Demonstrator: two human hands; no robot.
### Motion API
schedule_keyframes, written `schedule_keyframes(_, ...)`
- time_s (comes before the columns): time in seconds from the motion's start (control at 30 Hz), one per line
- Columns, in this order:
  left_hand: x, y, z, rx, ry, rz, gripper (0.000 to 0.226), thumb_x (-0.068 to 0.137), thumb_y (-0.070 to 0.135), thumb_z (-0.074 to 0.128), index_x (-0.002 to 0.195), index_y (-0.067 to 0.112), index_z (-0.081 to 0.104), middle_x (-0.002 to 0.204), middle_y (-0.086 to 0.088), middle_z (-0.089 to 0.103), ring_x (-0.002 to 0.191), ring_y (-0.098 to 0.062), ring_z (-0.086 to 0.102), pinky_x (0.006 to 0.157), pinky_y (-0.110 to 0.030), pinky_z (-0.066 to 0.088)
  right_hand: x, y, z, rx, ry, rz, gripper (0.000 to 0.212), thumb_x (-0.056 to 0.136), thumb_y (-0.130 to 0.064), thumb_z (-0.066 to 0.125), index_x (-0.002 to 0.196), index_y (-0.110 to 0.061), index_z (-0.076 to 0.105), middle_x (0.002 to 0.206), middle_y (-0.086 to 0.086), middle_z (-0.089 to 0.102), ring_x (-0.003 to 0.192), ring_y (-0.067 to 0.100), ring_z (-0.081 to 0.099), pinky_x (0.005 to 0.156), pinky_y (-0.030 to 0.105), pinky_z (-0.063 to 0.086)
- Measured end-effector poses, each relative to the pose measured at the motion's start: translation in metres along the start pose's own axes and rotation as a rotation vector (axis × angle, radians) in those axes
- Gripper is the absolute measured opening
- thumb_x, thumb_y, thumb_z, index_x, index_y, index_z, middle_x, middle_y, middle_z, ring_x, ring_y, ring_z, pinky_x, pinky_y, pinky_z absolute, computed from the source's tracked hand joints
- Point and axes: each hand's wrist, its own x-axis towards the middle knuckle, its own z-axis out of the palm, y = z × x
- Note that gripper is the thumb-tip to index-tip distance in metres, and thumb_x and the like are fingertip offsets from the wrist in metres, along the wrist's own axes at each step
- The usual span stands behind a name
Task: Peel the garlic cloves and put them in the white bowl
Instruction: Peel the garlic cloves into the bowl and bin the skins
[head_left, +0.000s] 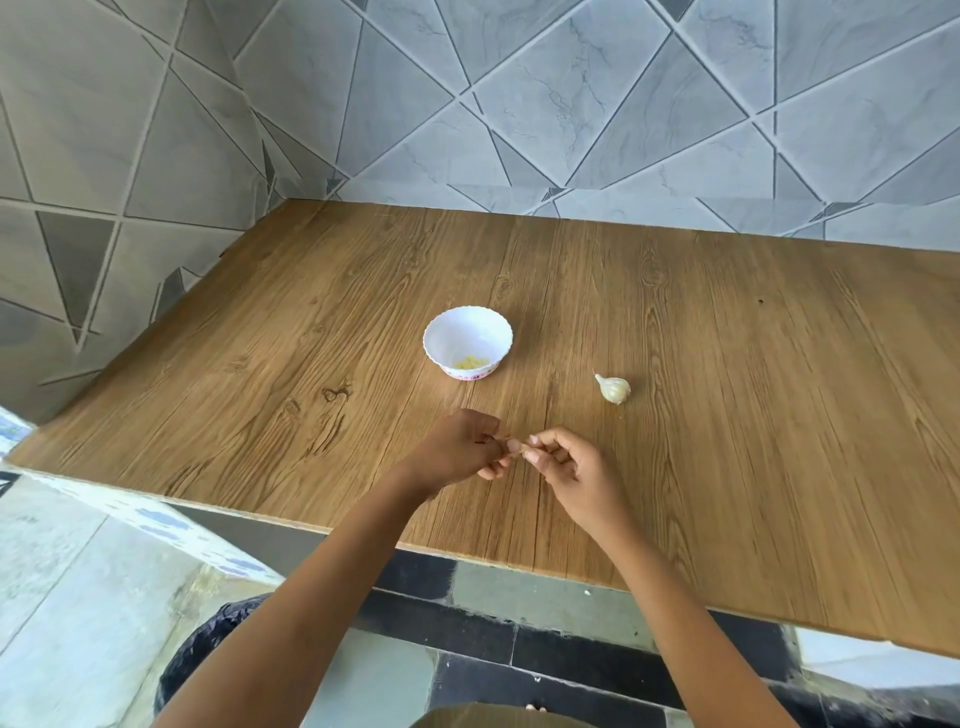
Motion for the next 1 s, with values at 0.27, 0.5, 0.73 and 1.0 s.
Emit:
schedule_keyframes(0.27, -0.005, -0.001, 0.012, 0.010, 0.167, 0.125, 0.012, 0.083, 0.016, 0.072, 0.090, 0.007, 0.069, 0.077, -0.011, 0.071, 0.067, -0.019, 0.065, 0.070, -0.031, 0.057, 0.002, 0.000, 0.007, -0.305, 0.186, -0.132, 0.007, 0.085, 0.000, 0.064, 0.088, -0.005, 0.069, 0.073, -0.001, 0.069, 0.059, 0.006, 0.057, 0.052, 0.003, 0.037)
schedule_keyframes(0.5, -0.002, -0.006, 0.017, -0.023, 0.280, 0.090, 0.004, 0.086, 0.004, 0.067, 0.086, 0.002, 0.070, 0.074, -0.011, 0.070, 0.066, -0.018, 0.068, 0.067, -0.029, 0.059, -0.001, -0.004, 0.012, -0.187, 0.179, 0.038, 0.012, 0.091, -0.004, 0.057, 0.082, -0.003, 0.065, 0.068, -0.003, 0.063, 0.063, 0.014, 0.060, 0.057, 0.030, 0.049)
schedule_keyframes(0.73, -0.003, -0.008, 0.026, -0.522, 0.212, -0.159, 0.006, 0.090, 0.004, 0.061, 0.090, 0.001, 0.066, 0.080, -0.012, 0.069, 0.069, -0.012, 0.067, 0.064, -0.019, 0.057, 0.001, -0.008, 0.015, 0.207, 0.100, 0.433, 0.016, 0.096, -0.012, 0.051, 0.087, -0.006, 0.063, 0.069, -0.003, 0.061, 0.060, 0.010, 0.054, 0.057, 0.028, 0.046)
schedule_keyframes(1.0, -0.004, -0.013, 0.018, -0.506, 0.239, -0.144, 0.011, 0.087, 0.005, 0.065, 0.096, -0.001, 0.068, 0.077, -0.008, 0.066, 0.067, -0.011, 0.063, 0.060, -0.016, 0.053, -0.003, 0.010, 0.017, -0.389, 0.187, 0.079, 0.006, 0.083, -0.014, 0.070, 0.078, -0.011, 0.068, 0.073, -0.002, 0.067, 0.056, 0.010, 0.055, 0.047, 0.026, 0.044)
